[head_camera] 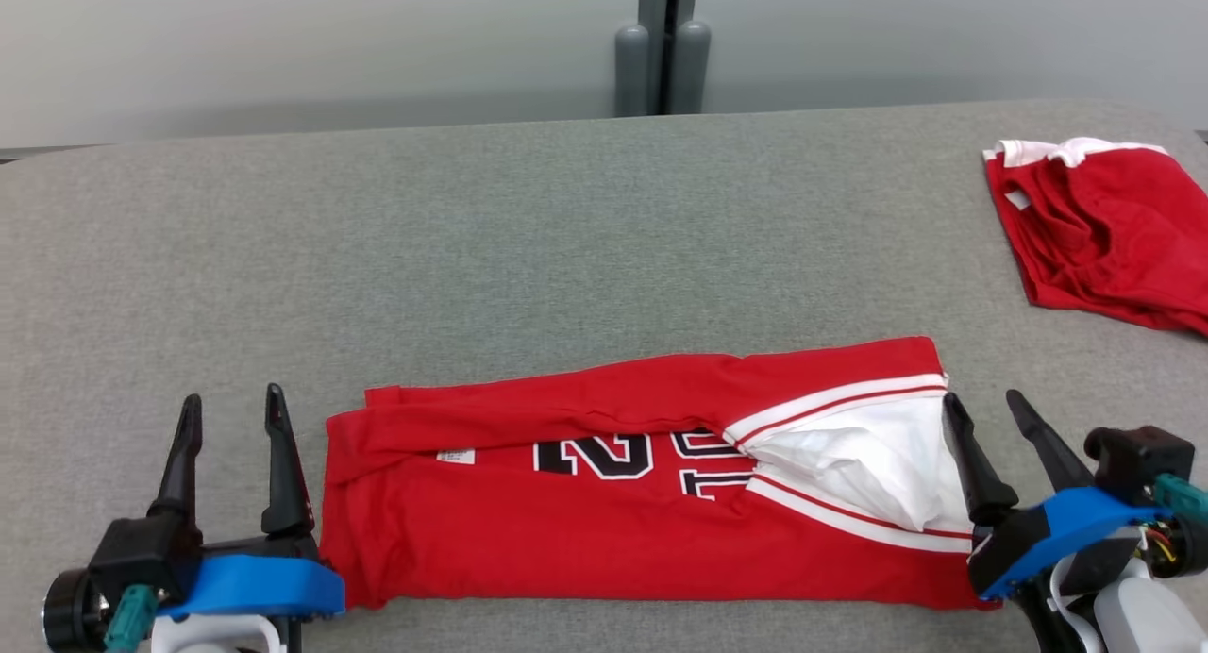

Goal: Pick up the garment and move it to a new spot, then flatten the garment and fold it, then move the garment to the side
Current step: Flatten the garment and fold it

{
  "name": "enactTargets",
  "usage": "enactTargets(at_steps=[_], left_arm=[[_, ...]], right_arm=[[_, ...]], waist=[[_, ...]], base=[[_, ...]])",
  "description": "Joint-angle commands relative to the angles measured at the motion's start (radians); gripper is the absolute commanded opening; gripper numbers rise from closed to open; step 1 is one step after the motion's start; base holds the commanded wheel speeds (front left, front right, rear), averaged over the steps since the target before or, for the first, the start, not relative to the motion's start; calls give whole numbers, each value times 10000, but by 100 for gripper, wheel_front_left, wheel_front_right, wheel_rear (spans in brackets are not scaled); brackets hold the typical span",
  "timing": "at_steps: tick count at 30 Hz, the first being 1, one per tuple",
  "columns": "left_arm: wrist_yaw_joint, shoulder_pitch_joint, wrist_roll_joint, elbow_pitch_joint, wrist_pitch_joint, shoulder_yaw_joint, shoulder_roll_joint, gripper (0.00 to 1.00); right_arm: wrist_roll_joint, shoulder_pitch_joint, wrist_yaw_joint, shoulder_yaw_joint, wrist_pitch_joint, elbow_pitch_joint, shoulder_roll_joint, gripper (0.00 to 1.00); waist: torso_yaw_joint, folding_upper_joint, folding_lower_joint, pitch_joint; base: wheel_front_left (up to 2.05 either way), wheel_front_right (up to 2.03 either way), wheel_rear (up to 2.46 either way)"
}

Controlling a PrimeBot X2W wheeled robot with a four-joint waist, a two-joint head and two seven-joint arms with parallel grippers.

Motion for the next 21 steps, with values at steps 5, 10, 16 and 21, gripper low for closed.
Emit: enactTargets(at_steps=[5, 10, 16, 21], left_arm=[[-59, 409, 712, -465, -41, 516, -332, 100], [-168, 675, 1039, -573, -41, 885, -546, 100], [-67, 860, 1313, -446, -41, 1149, -720, 100], [-116, 918, 1405, -397, -41, 1141, -794, 100]], right_arm=[[-379, -469, 5, -134, 472, 975, 137, 100], [-464, -744, 5, -173, 533, 1939, 285, 100], [-360, -1030, 5, -14, 475, 3027, 370, 100], [-90, -1114, 7, 377, 444, 3745, 531, 100]], waist=[[257, 0, 0, 16], [441, 0, 0, 31], [554, 0, 0, 33], [576, 0, 0, 19]], base=[[0, 0, 0], [0, 0, 0], [0, 0, 0], [0, 0, 0]])
